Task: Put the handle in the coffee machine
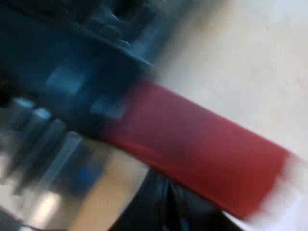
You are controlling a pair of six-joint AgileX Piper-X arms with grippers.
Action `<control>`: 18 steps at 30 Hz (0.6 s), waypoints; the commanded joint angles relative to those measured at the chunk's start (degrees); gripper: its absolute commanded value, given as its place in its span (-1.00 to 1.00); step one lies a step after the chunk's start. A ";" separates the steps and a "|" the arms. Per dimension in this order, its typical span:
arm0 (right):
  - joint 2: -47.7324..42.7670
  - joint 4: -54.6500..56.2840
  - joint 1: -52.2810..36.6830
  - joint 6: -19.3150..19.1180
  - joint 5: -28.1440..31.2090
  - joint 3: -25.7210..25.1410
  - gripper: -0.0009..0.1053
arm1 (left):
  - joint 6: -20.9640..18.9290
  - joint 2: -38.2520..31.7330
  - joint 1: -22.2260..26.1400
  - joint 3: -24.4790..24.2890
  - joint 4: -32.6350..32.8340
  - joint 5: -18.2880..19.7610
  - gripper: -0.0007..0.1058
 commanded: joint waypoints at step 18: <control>-0.42 11.57 -10.51 -1.62 -15.94 -6.78 0.16 | 0.74 -22.96 24.00 -2.69 8.63 1.67 0.48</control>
